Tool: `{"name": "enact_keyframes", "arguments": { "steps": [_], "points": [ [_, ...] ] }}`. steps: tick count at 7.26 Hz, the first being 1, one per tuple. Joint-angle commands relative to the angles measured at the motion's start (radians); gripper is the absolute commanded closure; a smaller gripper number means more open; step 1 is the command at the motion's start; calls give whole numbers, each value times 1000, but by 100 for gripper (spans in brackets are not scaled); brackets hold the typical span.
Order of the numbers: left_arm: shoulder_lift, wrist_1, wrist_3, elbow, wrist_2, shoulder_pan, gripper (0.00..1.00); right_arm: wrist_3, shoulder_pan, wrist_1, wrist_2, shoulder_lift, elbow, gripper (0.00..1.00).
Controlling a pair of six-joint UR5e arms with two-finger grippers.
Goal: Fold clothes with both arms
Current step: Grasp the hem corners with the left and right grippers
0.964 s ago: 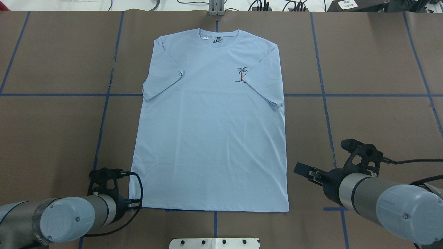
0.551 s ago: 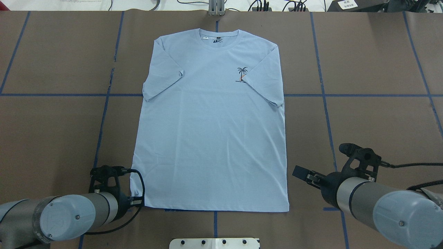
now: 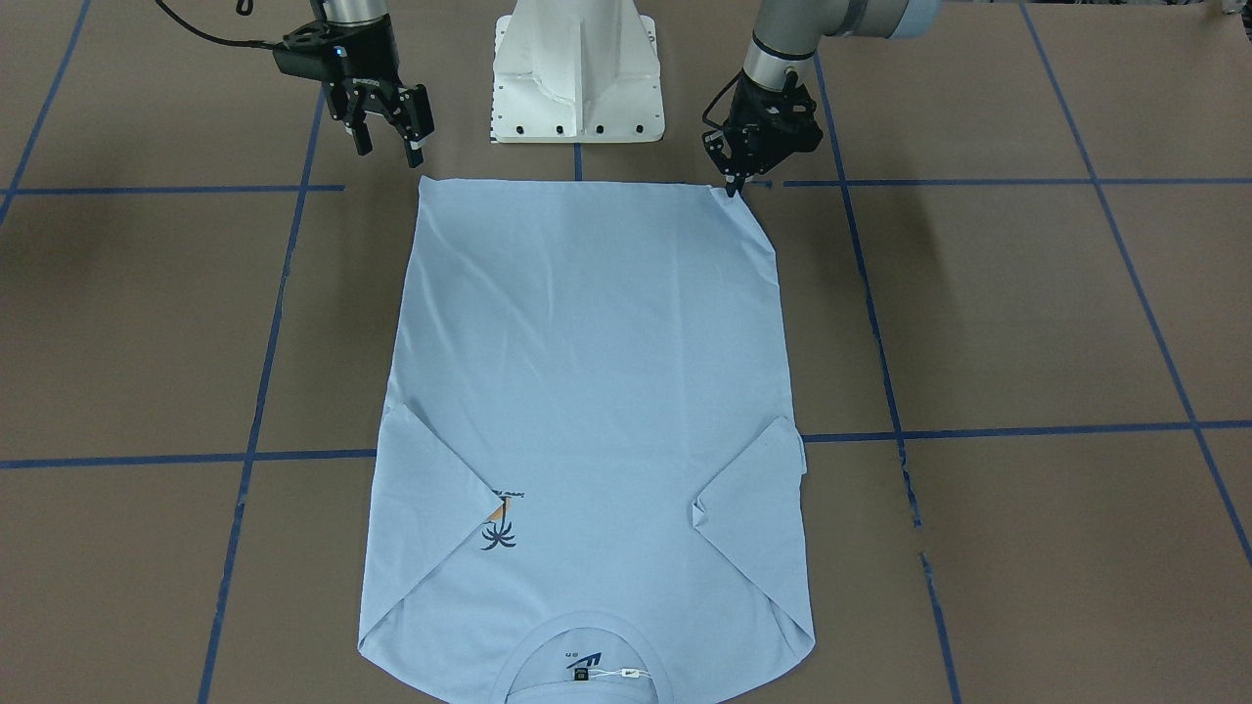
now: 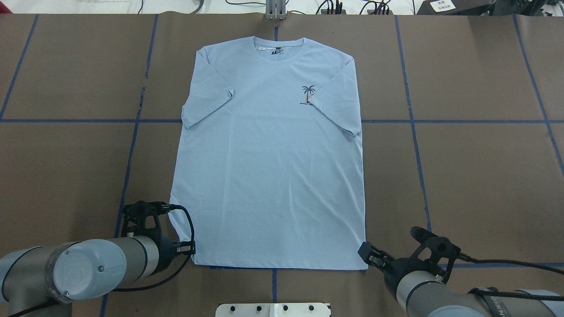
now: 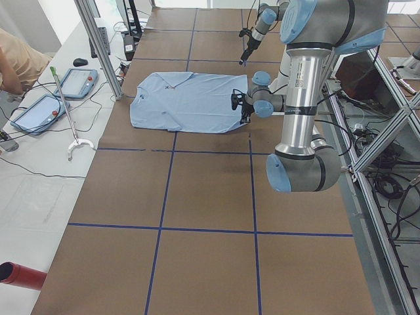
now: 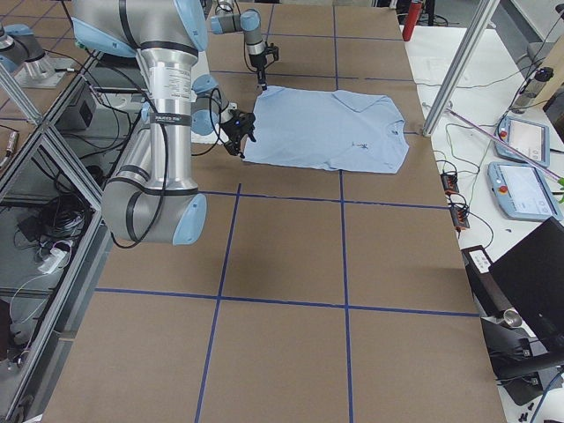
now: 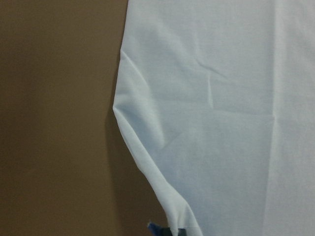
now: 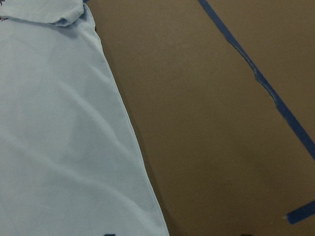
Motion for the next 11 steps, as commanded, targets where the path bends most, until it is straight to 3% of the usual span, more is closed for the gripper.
{"name": "enact_keyframes", "arguments": {
  "steps": [1,5,7,9,11],
  "points": [
    [-4,-1,-2,-1,-2,-4,100,82,-21,-26,-20,99,-104,25],
    [-10,-1,-3,-1,-3,-4,100,80,-27,-27,-16,89,-132,25],
    [-12,-1,-2,-1,-3,-4,100,82,-31,-27,-20,89,-141,31],
    [-10,-1,-3,-1,-5,-6,100,82,-31,-27,-20,96,-151,43],
    [-12,-1,-3,-1,-6,-4,100,82,-30,-27,-20,92,-152,45]
  ]
}}
